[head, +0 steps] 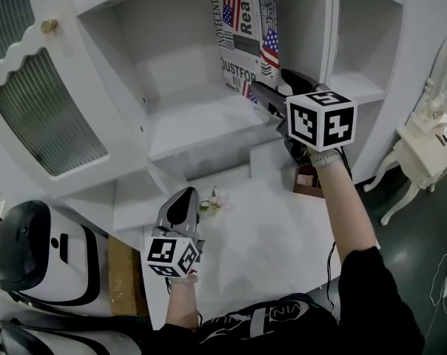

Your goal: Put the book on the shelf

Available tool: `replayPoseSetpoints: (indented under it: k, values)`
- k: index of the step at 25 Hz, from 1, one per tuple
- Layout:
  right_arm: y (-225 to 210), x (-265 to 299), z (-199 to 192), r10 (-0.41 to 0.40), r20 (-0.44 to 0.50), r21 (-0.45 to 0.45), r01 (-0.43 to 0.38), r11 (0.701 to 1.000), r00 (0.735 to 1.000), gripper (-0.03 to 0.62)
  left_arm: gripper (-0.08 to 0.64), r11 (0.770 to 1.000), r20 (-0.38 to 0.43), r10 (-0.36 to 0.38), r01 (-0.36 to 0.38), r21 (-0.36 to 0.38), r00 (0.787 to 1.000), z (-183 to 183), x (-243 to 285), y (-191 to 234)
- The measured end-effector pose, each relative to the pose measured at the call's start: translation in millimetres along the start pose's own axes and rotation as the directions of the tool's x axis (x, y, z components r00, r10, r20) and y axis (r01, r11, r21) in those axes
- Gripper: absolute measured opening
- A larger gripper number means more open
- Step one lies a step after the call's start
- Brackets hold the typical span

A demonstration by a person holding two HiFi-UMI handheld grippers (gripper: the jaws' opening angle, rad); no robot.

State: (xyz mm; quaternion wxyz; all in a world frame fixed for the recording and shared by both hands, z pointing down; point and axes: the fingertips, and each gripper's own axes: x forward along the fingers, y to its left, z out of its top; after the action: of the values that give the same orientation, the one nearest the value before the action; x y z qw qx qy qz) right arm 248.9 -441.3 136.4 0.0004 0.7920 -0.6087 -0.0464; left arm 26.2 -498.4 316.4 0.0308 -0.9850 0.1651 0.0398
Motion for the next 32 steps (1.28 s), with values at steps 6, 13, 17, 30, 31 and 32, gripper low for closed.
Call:
replayPoseSetpoints:
  k: [6, 13, 17, 30, 31, 32]
  values:
    - [1.7, -14.3, -9.5, 0.010, -0.005, 0.011, -0.010, 1.000, 1.000, 0.305, 0.000, 1.000, -0.005, -0.006, 0.006, -0.007, 1.000, -2.5, -1.9, -4.5]
    - [3.2, -33.1, -20.3, 0.030, -0.005, 0.023, -0.030, 0.999, 1.000, 0.213, 0.000, 1.000, -0.012, 0.002, -0.002, -0.008, 1.000, -4.8, -4.3, -5.3]
    - [5.3, -41.0, -29.4, 0.043, -0.005, 0.034, -0.042, 0.999, 0.999, 0.164, 0.000, 1.000, -0.013, 0.004, -0.004, -0.007, 1.000, -6.5, -4.6, -5.8]
    - [18.6, -61.3, -63.0, 0.073, -0.013, 0.033, -0.073, 0.997, 0.997, 0.041, 0.000, 0.999, -0.029, 0.035, -0.035, -0.013, 0.999, -13.6, -13.6, 1.3]
    - [19.6, -62.8, -64.4, 0.077, -0.012, 0.036, -0.077, 0.996, 0.997, 0.035, 0.000, 0.999, -0.029, 0.038, -0.038, -0.011, 0.999, -13.0, -14.7, 2.1]
    - [20.7, -64.4, -65.5, 0.080, -0.010, 0.039, -0.080, 0.996, 0.997, 0.031, 0.000, 0.999, -0.028, 0.041, -0.041, -0.009, 0.999, -12.4, -15.7, 2.9]
